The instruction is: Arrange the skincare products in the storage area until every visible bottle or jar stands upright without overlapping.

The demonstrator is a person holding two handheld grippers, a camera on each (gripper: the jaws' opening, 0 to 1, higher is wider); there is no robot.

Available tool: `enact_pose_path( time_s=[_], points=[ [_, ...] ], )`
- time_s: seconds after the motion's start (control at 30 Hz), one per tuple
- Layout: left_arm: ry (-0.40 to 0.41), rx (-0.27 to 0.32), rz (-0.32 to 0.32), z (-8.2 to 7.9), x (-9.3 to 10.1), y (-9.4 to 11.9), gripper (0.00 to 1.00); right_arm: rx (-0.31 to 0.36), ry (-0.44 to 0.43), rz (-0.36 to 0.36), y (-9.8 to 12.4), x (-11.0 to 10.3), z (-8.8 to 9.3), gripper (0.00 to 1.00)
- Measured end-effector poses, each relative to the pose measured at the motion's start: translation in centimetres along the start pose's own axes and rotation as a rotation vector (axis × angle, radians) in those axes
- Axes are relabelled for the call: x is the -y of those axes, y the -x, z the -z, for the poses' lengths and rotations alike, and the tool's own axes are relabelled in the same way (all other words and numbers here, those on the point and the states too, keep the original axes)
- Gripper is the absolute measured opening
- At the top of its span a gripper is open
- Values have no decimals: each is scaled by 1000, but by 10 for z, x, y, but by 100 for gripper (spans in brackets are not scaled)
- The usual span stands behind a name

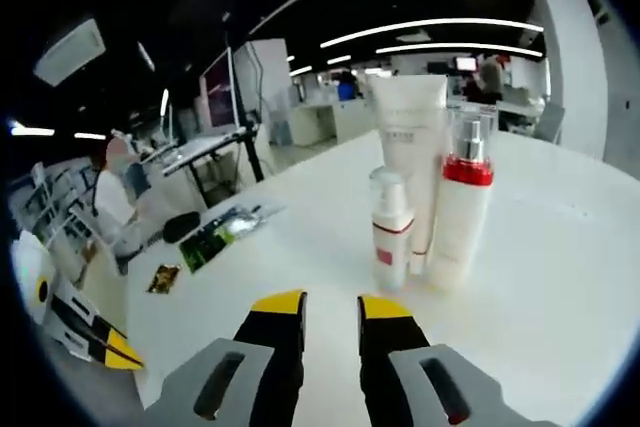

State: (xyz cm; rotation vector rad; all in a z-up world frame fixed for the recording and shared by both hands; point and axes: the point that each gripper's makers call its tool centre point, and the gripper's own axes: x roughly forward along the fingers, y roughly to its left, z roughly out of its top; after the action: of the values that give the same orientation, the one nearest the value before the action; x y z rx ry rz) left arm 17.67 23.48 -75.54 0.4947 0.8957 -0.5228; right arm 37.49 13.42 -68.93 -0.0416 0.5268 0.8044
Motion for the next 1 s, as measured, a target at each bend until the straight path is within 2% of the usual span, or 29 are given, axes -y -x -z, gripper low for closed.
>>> enact_pose_path(
  time_s=[0.13, 0.27, 0.4, 0.53, 0.7, 0.83, 1.0],
  points=[
    [7, 13, -8, -2, -1, 1, 1, 16, -2, -7, 13, -14, -4, 18],
    [-6, 30, -9, -5, -1, 1, 1, 5, 30, -35, 26, -32, 0, 19],
    [-17, 34, -7, -6, 0, 1, 1, -8, 53, -34, 36, -41, 8, 20],
    [-28, 54, -25, -10, -4, 4, 1, -1, 36, -19, 48, -44, 13, 21],
    [-22, 75, -32, -13, -7, 5, 1, -16, 24, 4, 63, -50, 32, 23],
    [-34, 66, -23, -11, -5, 4, 1, -94, 68, 8, 73, -53, 55, 32],
    [-36, 69, -22, -11, -5, 4, 1, -116, 71, 18, 88, -58, 68, 35]
  ],
)
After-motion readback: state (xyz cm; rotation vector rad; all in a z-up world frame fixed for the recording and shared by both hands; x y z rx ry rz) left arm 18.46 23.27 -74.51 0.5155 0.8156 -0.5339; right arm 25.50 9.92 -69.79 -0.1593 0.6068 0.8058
